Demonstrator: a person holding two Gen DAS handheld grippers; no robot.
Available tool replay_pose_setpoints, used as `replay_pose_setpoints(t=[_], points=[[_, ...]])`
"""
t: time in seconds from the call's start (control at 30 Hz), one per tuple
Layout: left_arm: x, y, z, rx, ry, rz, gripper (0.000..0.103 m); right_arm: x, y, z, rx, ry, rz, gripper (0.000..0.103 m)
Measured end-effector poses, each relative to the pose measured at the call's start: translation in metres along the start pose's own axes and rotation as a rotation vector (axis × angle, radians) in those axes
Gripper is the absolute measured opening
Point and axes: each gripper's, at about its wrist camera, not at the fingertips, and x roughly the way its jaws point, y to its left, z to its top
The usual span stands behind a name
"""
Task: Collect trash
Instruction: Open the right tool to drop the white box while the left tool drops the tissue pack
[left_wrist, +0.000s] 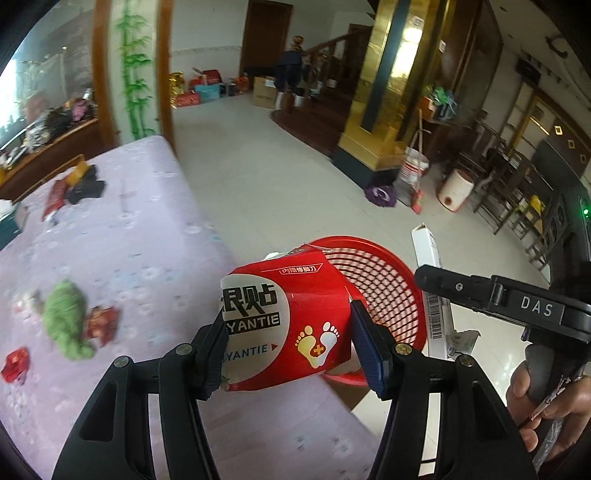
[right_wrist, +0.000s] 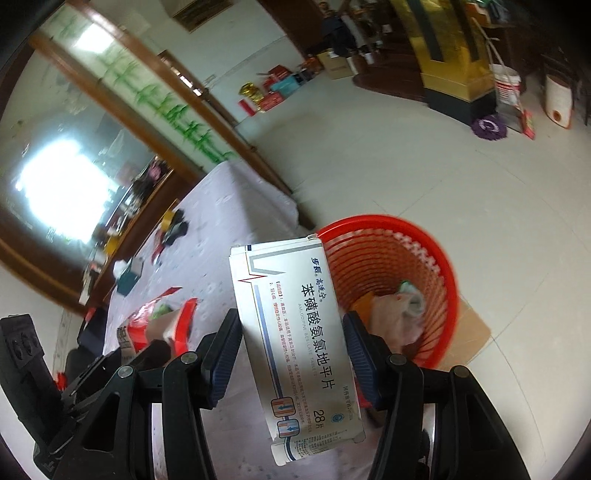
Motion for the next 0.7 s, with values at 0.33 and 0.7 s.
replay_pose_setpoints(t=[0.33,0.7], points=[[0.052,-0.029,0.018,0.028,0.075,-0.043,0.060,0.009,-0.032,0.028,0.049,-0.001,-0.024,0.062],[0.051,-0.032,0.020,0.014,0.078,-0.057,0.069,0.012,-0.044,0.043,0.074,-0.019,-0.059,0.076]])
